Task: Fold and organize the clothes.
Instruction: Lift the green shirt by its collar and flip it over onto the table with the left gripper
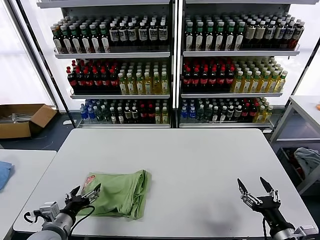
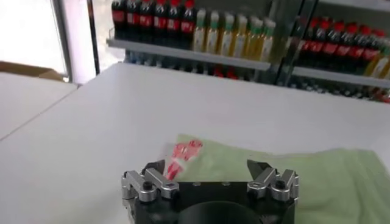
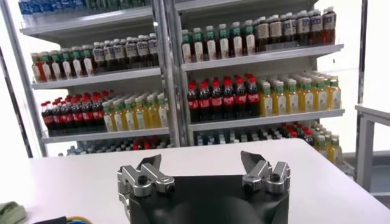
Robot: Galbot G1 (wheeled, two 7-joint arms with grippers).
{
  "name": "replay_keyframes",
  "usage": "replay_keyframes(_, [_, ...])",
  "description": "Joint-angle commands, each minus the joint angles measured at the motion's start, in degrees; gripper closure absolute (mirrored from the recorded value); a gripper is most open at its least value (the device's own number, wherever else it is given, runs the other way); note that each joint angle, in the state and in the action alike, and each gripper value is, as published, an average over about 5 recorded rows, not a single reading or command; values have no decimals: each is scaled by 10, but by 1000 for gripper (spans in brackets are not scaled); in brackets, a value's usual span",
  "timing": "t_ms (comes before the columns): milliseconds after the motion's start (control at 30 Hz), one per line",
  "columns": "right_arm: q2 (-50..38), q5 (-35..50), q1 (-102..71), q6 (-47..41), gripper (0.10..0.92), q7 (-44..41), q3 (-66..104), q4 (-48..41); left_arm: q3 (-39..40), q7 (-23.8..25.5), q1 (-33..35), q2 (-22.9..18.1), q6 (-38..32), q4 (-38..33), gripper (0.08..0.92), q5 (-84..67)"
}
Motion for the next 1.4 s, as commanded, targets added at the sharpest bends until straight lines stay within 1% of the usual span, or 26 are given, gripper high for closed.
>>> replay_keyframes(33, [1,0,-6,2,203,0,2,2,-10,0,-21,2,27,63,177,-7])
replay_keyframes(233, [5,-1,-6,1,203,0,0,3,-5,1,-16,-10,28,53,177,-10])
replay_keyframes(333, [5,-2,-7,1,203,0,0,4,3,1,-14,-18,29,45,204,-11])
replay_keyframes(567, [5,-2,-5,1,203,0,1,6,26,0,-10,-35,29,18,390,-15])
replay_keyframes(733, [7,-2,-8,3,203,0,0,6,28,-8,-11,-38,28,14,538,-14])
replay_keyframes(967, [9,-3,-8,7,203,-1,-4,5,15,-42,-10,-37,12,10,737,-17])
replay_keyframes(1100, [11,-5,-1,8,203,0,-10,3,3,-76,-10,-54,10,-5,847,-22])
replay_keyframes(1233, [13,-6,7,7,203,0,-16,4,-29,-92,-9,-62,4,-21,883,-29])
replay_keyframes(1300, [14,-6,9,7,203,1,-16,4,-61,-93,-5,-54,-1,-22,883,-37])
replay_keyframes(1400, [14,-5,10,8,203,1,-14,3,-131,-91,1,-27,-3,-14,883,-62])
